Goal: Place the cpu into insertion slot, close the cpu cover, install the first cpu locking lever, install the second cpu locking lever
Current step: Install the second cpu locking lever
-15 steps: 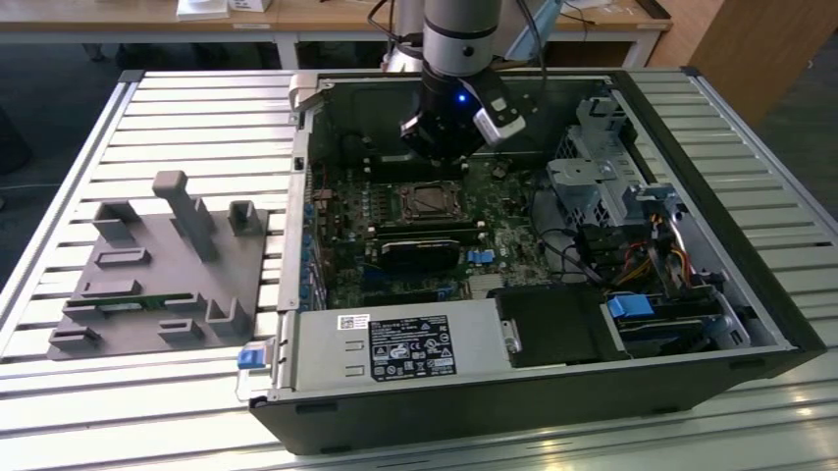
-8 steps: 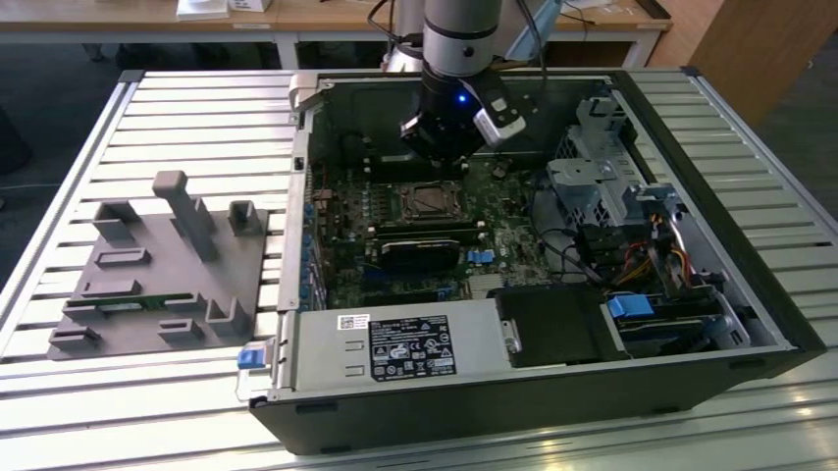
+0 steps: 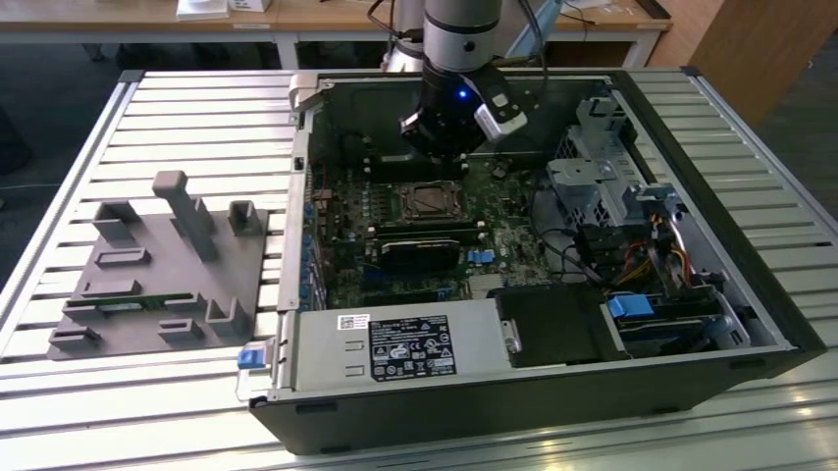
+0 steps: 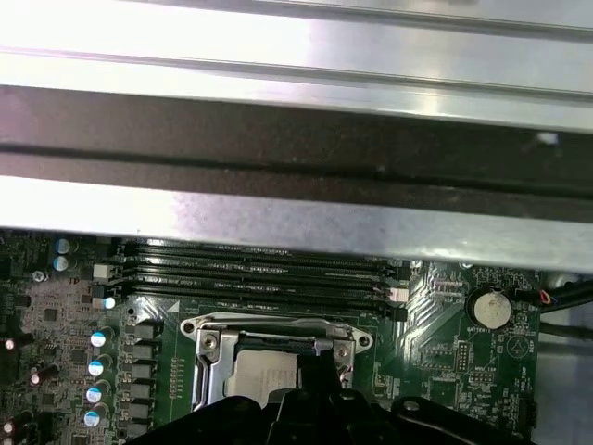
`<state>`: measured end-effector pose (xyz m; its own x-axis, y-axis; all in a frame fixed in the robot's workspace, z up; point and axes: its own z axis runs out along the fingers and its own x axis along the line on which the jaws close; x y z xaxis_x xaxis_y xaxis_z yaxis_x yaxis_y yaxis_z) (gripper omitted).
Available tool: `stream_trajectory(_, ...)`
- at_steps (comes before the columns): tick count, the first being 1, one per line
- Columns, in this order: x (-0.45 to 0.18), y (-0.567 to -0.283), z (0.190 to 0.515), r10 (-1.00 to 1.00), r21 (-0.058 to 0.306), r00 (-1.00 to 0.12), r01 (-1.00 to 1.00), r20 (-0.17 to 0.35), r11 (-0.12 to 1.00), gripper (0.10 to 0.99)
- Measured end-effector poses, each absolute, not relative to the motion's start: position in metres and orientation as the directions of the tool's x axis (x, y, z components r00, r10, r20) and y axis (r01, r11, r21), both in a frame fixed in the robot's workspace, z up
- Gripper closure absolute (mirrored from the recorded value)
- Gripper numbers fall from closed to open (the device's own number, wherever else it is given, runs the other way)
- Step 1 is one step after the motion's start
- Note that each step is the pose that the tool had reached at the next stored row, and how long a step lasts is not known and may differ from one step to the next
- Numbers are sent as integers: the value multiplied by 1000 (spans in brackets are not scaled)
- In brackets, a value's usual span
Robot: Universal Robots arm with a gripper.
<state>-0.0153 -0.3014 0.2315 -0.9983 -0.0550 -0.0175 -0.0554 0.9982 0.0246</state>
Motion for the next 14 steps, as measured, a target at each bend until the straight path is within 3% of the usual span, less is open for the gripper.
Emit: stream_trajectory(14,-16,-306,237,-55,25,-998,-55,-18,998,980)
